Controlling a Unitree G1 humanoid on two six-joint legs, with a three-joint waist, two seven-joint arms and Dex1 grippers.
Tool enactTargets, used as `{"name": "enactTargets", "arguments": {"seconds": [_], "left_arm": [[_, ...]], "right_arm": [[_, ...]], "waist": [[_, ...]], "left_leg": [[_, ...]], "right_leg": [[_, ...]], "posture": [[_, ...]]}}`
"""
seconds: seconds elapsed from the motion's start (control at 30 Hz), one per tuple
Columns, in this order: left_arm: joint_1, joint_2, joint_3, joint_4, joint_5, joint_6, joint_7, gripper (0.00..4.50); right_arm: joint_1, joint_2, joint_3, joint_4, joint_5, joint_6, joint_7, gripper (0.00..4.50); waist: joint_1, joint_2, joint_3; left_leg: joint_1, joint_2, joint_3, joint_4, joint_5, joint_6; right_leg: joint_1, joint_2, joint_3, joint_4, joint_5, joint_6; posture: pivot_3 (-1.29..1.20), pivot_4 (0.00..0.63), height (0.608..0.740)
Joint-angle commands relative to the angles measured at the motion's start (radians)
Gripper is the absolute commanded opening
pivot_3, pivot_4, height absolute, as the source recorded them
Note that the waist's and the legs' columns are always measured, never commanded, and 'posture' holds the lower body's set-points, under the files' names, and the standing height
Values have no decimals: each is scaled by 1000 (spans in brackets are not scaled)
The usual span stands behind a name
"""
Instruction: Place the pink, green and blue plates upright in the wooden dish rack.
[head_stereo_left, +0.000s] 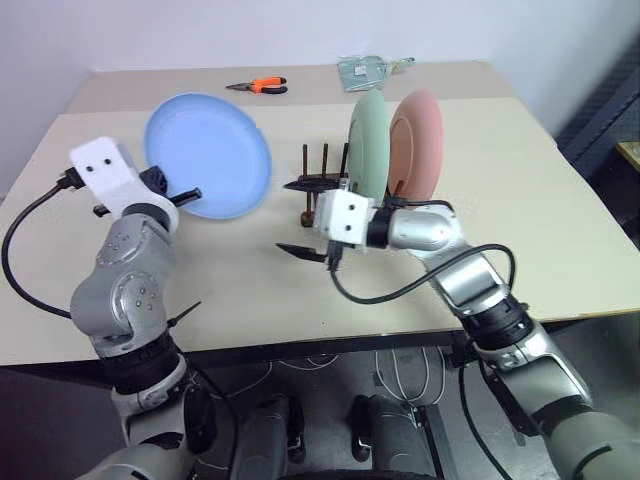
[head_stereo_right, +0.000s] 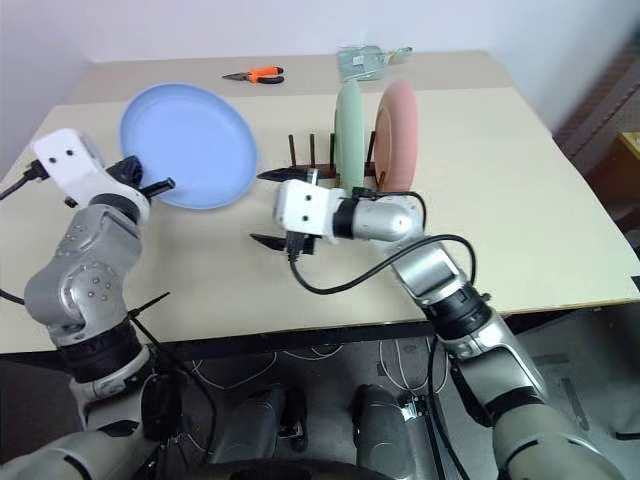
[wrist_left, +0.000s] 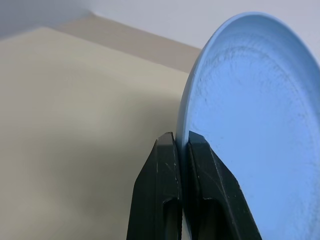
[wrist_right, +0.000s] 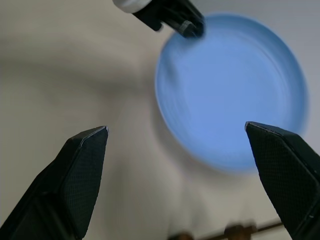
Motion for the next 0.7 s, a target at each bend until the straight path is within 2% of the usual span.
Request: {"name": "enactTargets", "arguments": {"seconds": [0.03,0.17,0.23,0.3,0.5,0.57,0.67,0.7], "left_arm": [[-13,-63,-19,-193,-38,162,58,31],[-47,-131,7,-280,-37,279,85,31],[-64,-154,24,-312,-29,319,91,0],[-77,-172,39,-334,-23,353,89,0],[-100,-195,98,-348,-17,362,63,0],[-114,-195,131,-341,-21,345,51,0],[-156,-189,213,-311,-30,288,41,993],[-177,-188,245,-298,-34,262,44,1454]], "right_arm": [[-45,65,36,79,-80,-98,-42,4500],[-72,106,55,185,-148,-191,-67,4500],[-97,128,50,252,-174,-234,-96,3948],[-121,147,39,303,-198,-271,-130,3162],[-156,174,20,373,-225,-342,-169,54],[-158,181,14,378,-226,-355,-169,15],[-157,185,12,384,-232,-369,-172,0],[-155,184,12,386,-235,-376,-175,0]], "waist": [[-1,0,0],[0,0,0],[0,0,0],[-1,0,0],[-2,0,0],[-3,0,0],[-4,0,0],[-3,0,0]], "left_leg": [[0,0,0,0,0,0],[0,0,0,0,0,0],[0,0,0,0,0,0],[0,0,-1,0,0,0],[0,0,-1,0,0,-1],[0,0,-1,0,0,-1],[0,0,-1,0,0,-1],[0,0,-1,0,0,-1]], "right_leg": [[0,0,0,0,0,0],[0,0,0,0,0,0],[0,1,0,0,0,0],[1,1,0,0,0,0],[1,1,0,0,0,0],[1,2,0,0,0,0],[1,2,0,0,0,0],[1,2,0,0,0,0]], "posture": [[0,150,740],[0,150,740],[0,150,740],[0,150,740],[0,150,740],[0,150,740],[0,150,740],[0,150,740]]}}
